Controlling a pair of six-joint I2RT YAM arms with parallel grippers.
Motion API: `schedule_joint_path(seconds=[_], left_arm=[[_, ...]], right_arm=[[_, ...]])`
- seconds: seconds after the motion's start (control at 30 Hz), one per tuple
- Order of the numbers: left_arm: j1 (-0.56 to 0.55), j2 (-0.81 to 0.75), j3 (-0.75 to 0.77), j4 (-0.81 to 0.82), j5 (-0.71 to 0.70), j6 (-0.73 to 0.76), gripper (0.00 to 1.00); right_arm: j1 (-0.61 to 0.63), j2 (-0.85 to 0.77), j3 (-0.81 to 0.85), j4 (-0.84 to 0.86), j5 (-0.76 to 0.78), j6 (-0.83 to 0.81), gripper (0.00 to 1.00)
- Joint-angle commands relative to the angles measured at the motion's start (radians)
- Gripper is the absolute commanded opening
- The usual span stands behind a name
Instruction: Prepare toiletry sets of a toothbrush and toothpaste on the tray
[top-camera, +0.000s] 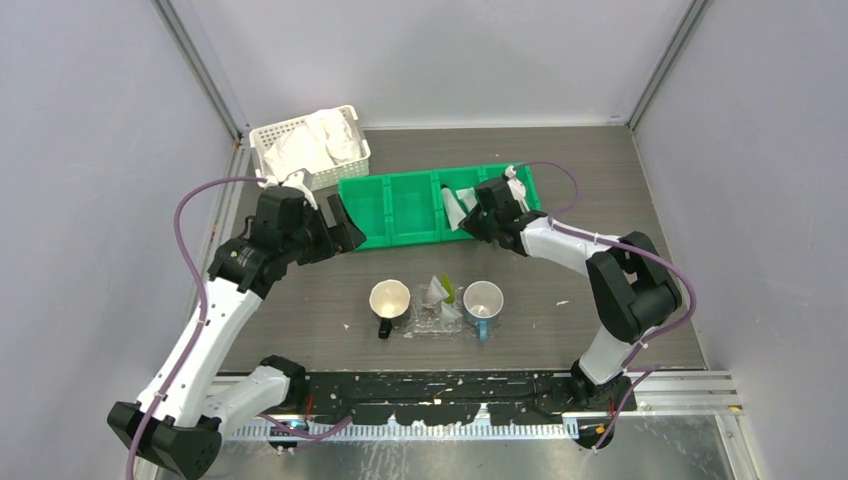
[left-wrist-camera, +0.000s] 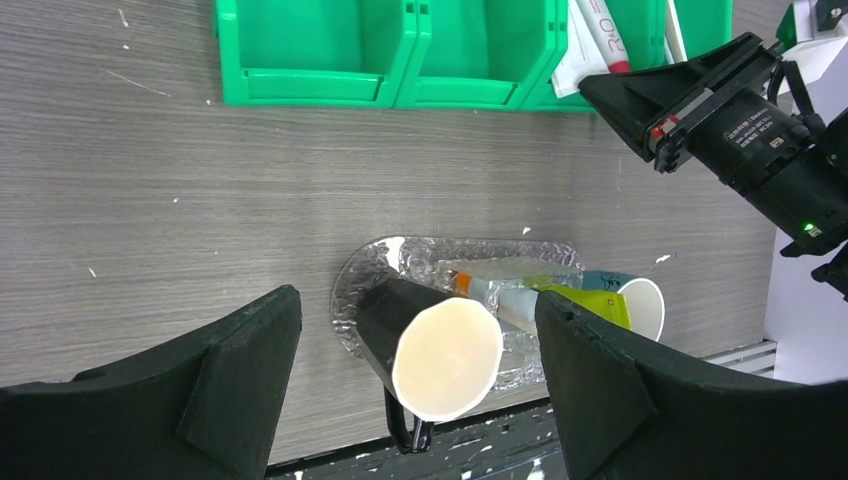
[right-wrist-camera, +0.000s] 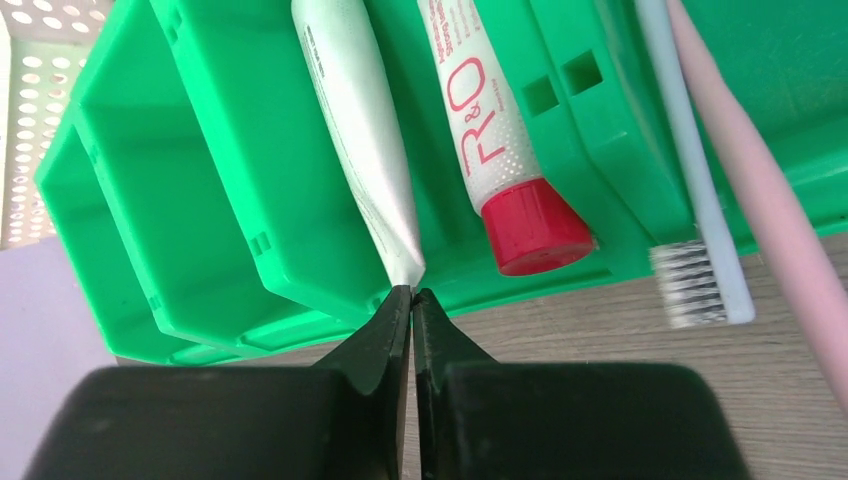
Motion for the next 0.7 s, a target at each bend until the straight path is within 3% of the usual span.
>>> schedule_joint_path(seconds=[0.0, 0.17, 0.67], left_arm=[[0.013, -0.007, -0.009, 0.030, 0.019, 0.017, 0.87], [0.021, -0.009, -0.015, 0.030, 0.024, 0.020, 0.87], [0.034, -0.015, -0.021, 0.035, 0.042, 0.016, 0.87]], right_arm=[[0.002, -0.033, 0.065, 0.008, 0.063, -0.033, 0.08], [0.000, -0.031, 0.116, -0.029, 0.078, -0.074, 0.01], [-0.023, 0.055, 0.425, -0.303, 0.061, -0.313, 0.01]])
